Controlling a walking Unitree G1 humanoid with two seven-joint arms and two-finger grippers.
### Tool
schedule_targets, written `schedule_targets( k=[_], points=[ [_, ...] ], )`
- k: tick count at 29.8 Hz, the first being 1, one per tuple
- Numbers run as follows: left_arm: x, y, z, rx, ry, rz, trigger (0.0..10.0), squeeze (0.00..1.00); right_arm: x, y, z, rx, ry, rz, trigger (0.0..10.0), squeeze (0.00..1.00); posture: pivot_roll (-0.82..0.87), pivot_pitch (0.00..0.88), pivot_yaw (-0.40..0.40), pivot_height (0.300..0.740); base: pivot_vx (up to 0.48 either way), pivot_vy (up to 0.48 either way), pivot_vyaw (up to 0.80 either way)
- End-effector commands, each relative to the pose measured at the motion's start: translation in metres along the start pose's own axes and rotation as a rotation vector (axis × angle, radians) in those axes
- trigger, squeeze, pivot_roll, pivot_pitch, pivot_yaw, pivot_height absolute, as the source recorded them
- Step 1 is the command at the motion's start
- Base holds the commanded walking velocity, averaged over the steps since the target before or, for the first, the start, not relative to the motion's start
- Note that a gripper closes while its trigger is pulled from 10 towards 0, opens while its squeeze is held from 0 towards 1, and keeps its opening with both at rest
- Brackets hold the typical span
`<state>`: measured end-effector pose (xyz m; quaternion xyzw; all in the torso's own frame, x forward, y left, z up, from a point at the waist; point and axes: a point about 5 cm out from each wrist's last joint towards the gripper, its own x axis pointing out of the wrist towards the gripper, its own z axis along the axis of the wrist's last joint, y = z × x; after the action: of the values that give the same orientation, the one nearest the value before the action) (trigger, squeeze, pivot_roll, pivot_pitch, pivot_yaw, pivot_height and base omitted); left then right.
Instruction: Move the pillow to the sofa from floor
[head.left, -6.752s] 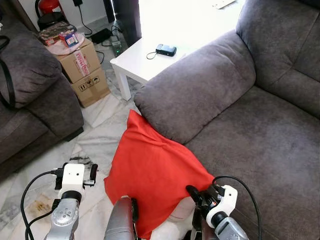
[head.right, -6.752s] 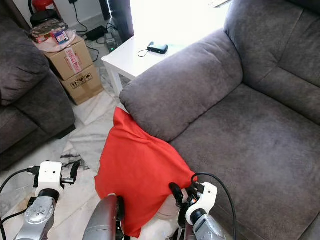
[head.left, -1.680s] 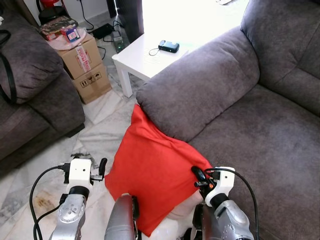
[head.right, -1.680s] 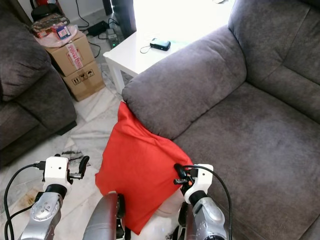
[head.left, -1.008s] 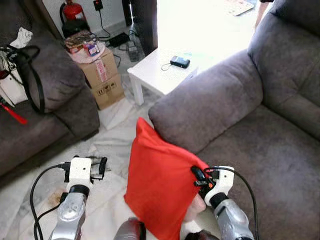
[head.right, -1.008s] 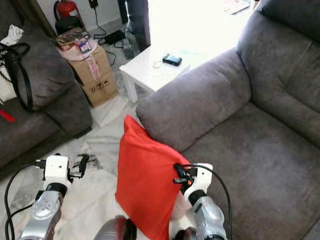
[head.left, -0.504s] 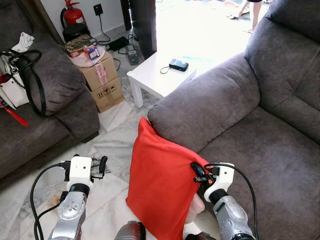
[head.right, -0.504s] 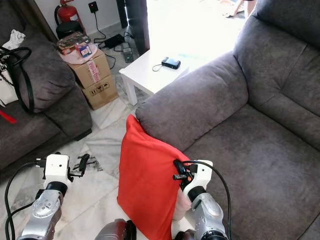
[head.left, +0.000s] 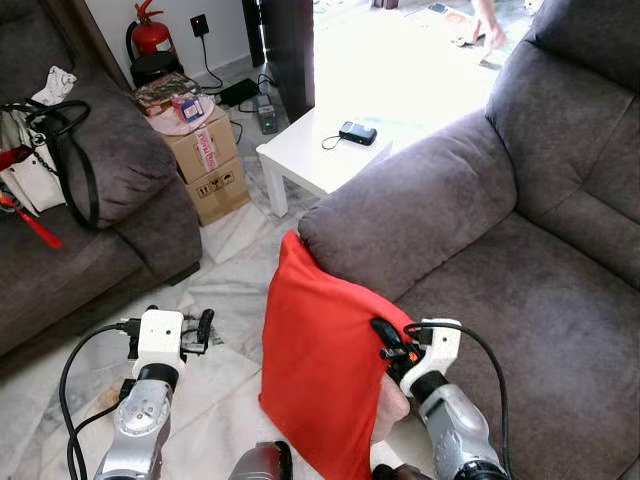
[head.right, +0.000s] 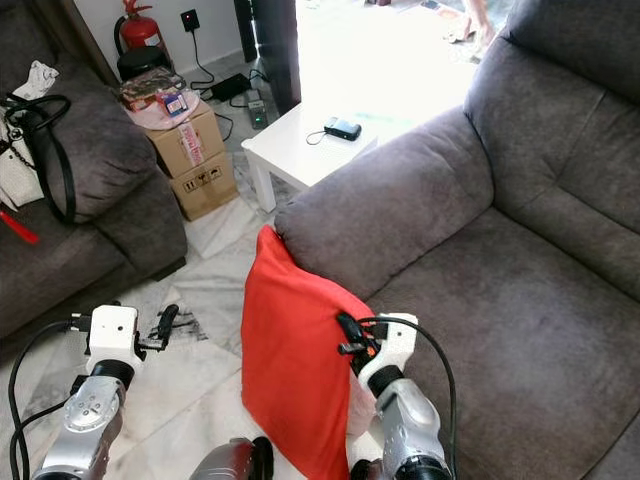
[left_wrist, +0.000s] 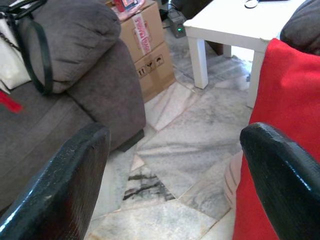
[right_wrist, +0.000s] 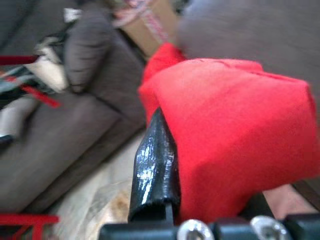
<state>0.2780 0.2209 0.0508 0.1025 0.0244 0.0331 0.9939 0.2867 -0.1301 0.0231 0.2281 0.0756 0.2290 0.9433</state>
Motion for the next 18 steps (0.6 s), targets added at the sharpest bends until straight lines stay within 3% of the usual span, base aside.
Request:
schedule_targets(
  k=[1, 3, 8, 14, 18],
  points=[
    [-0.003, 0.005, -0.006, 0.004, 0.026, 0.003, 10.0, 0.0, 0.009, 0.008, 0.029, -0.049, -0.11, 0.117, 10.0, 0.0, 0.17, 0.145, 0.037, 0.74, 0.0, 0.0, 0.0],
    [-0.002, 0.005, -0.005, 0.004, 0.024, -0.001, 10.0, 0.0, 0.009, 0.018, 0.032, -0.029, -0.101, 0.237, 10.0, 0.0, 0.16, 0.143, 0.042, 0.74, 0.0, 0.0, 0.0],
    [0.0, 0.003, -0.004, 0.003, 0.021, -0.011, 10.0, 0.0, 0.007, 0.028, 0.037, 0.03, -0.111, 0.348, 10.0, 0.0, 0.16, 0.142, 0.042, 0.74, 0.0, 0.0, 0.0],
    [0.001, 0.002, -0.003, 0.001, 0.018, -0.021, 10.0, 0.0, -0.005, 0.055, 0.04, 0.147, -0.059, 0.629, 10.0, 0.0, 0.17, 0.145, 0.043, 0.74, 0.0, 0.0, 0.0],
    [-0.001, 0.005, -0.004, 0.002, 0.022, -0.022, 10.0, 0.0, -0.009, 0.072, 0.046, 0.138, -0.046, 0.729, 10.0, 0.0, 0.17, 0.147, 0.042, 0.74, 0.0, 0.0, 0.0]
  ],
)
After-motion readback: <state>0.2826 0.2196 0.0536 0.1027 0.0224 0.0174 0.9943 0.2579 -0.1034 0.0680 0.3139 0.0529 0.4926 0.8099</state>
